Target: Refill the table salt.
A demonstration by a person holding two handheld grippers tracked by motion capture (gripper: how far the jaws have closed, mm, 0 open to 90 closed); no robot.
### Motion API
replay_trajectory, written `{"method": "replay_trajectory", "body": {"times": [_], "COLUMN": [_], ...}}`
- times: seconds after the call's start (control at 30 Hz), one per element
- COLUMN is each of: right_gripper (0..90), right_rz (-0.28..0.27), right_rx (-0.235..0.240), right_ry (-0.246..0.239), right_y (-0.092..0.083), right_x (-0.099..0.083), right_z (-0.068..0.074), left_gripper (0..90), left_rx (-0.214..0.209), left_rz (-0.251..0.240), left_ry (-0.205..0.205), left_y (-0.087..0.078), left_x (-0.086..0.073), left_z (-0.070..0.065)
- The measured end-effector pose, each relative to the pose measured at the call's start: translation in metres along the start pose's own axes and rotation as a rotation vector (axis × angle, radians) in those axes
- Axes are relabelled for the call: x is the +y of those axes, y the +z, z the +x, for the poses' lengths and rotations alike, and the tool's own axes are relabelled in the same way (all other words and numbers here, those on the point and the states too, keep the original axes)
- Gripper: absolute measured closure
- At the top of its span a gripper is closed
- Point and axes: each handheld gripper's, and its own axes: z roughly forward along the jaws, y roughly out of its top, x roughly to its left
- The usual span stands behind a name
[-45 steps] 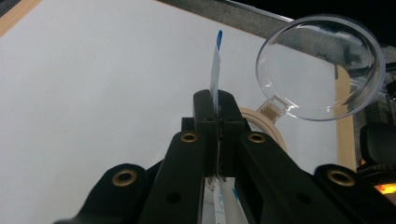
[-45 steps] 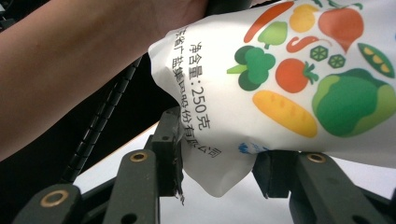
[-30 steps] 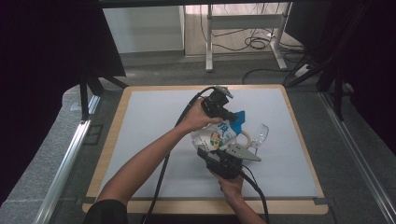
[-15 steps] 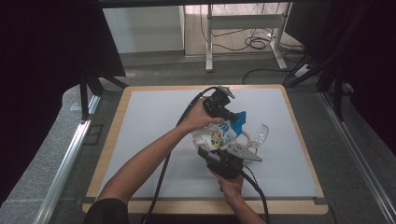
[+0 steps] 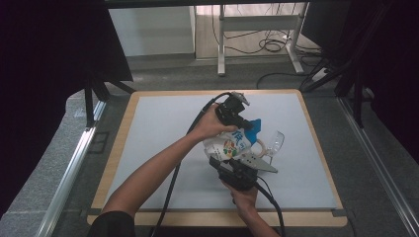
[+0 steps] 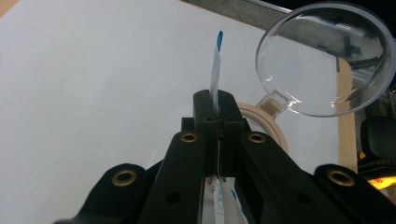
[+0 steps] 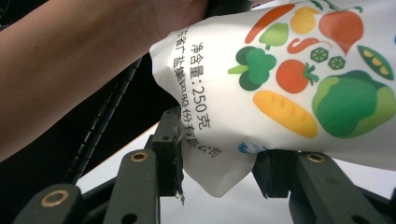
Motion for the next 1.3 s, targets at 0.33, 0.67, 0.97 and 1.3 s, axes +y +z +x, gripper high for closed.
{"method": "replay_trajectory", "body": {"times": [0.33, 0.67, 0.97, 1.3], "right_gripper": [58.4, 58.4, 58.4, 58.5], "right_rz": [-0.006, -0.007, -0.008, -0.006], "right_rx": [-0.004, -0.002, 0.001, 0.002], "right_ry": [-0.006, -0.012, -0.013, -0.008], "right_y": [-0.0023, -0.0032, -0.0020, -0.0024], "right_x": [-0.0010, -0.0008, -0.0011, -0.0005], "right_z": [0.0029, 0.0039, 0.0050, 0.0053], "left_gripper": [90.0, 90.0, 90.0, 90.0], "left_rx": [-0.003, -0.001, 0.001, 0.001], "left_rz": [-0.003, -0.008, -0.008, -0.009], "left_ry": [0.004, 0.004, 0.003, 0.004], "left_y": [-0.0006, -0.0021, -0.0034, -0.0033], "left_x": [-0.0003, -0.0009, -0.0021, -0.0021], "left_z": [-0.0038, -0.0053, -0.0050, -0.0052]}}
